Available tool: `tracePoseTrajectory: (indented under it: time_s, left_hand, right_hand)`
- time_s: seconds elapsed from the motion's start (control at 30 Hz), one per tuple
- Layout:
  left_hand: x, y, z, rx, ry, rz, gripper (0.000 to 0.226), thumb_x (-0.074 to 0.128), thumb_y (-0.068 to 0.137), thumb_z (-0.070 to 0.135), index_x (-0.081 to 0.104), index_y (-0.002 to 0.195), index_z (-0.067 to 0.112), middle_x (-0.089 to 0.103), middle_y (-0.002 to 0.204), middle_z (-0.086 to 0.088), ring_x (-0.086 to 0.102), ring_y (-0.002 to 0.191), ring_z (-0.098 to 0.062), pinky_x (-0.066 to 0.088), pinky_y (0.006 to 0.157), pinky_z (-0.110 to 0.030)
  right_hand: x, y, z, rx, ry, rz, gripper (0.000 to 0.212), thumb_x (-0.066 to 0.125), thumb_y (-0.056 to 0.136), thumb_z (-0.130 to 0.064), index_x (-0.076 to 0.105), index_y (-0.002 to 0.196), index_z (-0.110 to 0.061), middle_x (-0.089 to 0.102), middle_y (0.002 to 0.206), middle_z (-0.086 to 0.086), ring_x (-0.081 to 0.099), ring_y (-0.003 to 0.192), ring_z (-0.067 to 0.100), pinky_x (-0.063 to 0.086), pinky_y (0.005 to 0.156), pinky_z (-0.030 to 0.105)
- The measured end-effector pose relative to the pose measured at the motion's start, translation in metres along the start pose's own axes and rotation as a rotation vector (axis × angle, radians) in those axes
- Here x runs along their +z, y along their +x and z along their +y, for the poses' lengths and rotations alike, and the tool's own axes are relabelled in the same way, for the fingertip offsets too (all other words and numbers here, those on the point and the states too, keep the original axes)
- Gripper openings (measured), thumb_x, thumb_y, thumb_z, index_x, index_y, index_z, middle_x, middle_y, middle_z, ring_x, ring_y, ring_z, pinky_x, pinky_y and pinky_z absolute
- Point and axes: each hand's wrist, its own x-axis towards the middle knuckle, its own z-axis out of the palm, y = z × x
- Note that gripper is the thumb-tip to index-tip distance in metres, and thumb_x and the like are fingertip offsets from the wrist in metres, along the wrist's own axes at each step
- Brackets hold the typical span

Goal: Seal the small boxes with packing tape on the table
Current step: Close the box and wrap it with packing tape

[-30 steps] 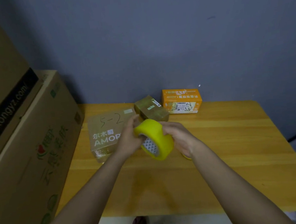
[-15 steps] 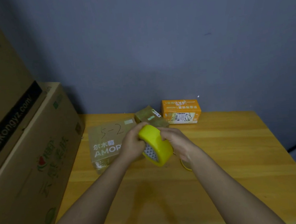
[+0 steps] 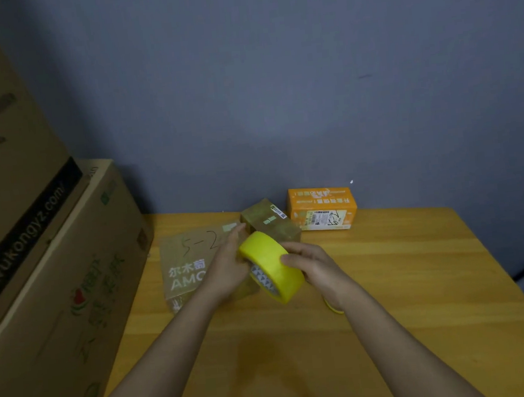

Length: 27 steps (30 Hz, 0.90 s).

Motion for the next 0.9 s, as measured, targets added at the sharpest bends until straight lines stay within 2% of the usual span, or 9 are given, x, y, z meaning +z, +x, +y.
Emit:
tracePoseTrajectory:
  time_s: [0.07,0.17,0.2,0.27,0.37,0.43,0.57,0.73,0.9]
  left_hand:
    - [-0.005,-0.011,0.010,0.154,0.098,0.036,0.063,0.043,0.079,-0.005,0.046,0.139,0.016,0.041,0.132,0.007,0.039,0.122,-0.004,0.035,0.097,-0.018]
    - [-0.002,-0.024,0.021,0.240,0.228,-0.011,0.051,0.041,0.083,0.017,0.056,0.132,0.015,0.049,0.133,0.005,0.044,0.124,-0.010,0.038,0.102,-0.025]
    - [0.002,-0.025,0.021,0.264,0.328,0.024,0.044,0.045,0.088,0.023,0.060,0.129,0.014,0.052,0.132,0.002,0.048,0.123,-0.015,0.041,0.101,-0.029]
    - [0.007,-0.025,0.024,0.298,0.472,0.132,0.030,0.056,0.093,0.025,0.068,0.116,0.012,0.061,0.122,-0.003,0.056,0.113,-0.024,0.048,0.090,-0.034]
    - [0.014,-0.026,0.032,0.254,0.540,0.201,0.020,0.057,0.095,0.019,0.072,0.105,0.012,0.064,0.111,-0.003,0.059,0.103,-0.025,0.045,0.077,-0.032]
    - [0.014,-0.024,0.035,0.169,0.461,0.253,0.017,0.056,0.094,0.016,0.072,0.100,0.012,0.065,0.106,-0.003,0.059,0.099,-0.024,0.043,0.074,-0.032]
    - [0.011,-0.022,0.036,0.063,0.428,0.286,0.012,0.058,0.092,0.014,0.070,0.096,0.011,0.065,0.100,-0.005,0.060,0.094,-0.024,0.038,0.070,-0.029]
    - [0.018,-0.030,0.035,0.053,0.500,0.278,0.014,0.056,0.093,0.017,0.069,0.094,0.011,0.063,0.098,-0.007,0.059,0.090,-0.026,0.041,0.068,-0.032]
    - [0.021,-0.033,0.034,0.164,0.556,0.233,0.014,0.054,0.093,0.020,0.064,0.093,0.010,0.061,0.097,-0.005,0.058,0.090,-0.026,0.043,0.070,-0.036]
  right_hand:
    - [0.003,0.000,0.003,-0.039,-0.031,0.026,0.026,0.058,0.093,-0.004,0.065,0.116,-0.012,0.070,0.103,0.005,0.065,0.088,0.009,0.049,0.076,0.020]
    - [0.006,0.005,0.006,-0.061,-0.047,0.052,0.028,0.055,0.095,-0.001,0.062,0.121,-0.008,0.070,0.098,0.000,0.066,0.078,-0.001,0.048,0.068,0.012]
    - [0.008,0.006,0.007,-0.065,-0.056,0.048,0.030,0.054,0.095,-0.002,0.061,0.124,-0.008,0.069,0.102,0.002,0.065,0.082,-0.001,0.048,0.070,0.011]
    - [0.012,0.008,0.008,-0.069,-0.092,0.035,0.034,0.054,0.096,-0.004,0.057,0.129,-0.008,0.066,0.111,0.002,0.062,0.093,0.001,0.046,0.075,0.009]
    - [0.019,0.009,0.010,-0.082,-0.125,0.047,0.035,0.053,0.097,-0.003,0.055,0.132,-0.005,0.063,0.117,0.000,0.060,0.100,0.002,0.046,0.078,0.007]
    - [0.022,0.012,0.016,-0.085,-0.141,0.057,0.040,0.054,0.097,-0.004,0.051,0.137,-0.004,0.061,0.127,0.003,0.059,0.114,0.010,0.047,0.085,0.012]
    - [0.026,0.011,0.023,-0.104,-0.174,0.068,0.046,0.056,0.096,-0.010,0.047,0.142,-0.008,0.056,0.137,0.007,0.051,0.128,0.017,0.045,0.104,0.034]
    - [0.027,0.007,0.028,-0.145,-0.234,0.093,0.049,0.057,0.095,-0.007,0.043,0.142,-0.005,0.047,0.144,0.003,0.043,0.134,0.014,0.036,0.111,0.030]
    - [0.021,0.001,0.033,-0.149,-0.222,0.089,0.047,0.056,0.096,-0.008,0.046,0.141,-0.005,0.051,0.141,0.006,0.047,0.132,0.017,0.040,0.109,0.036]
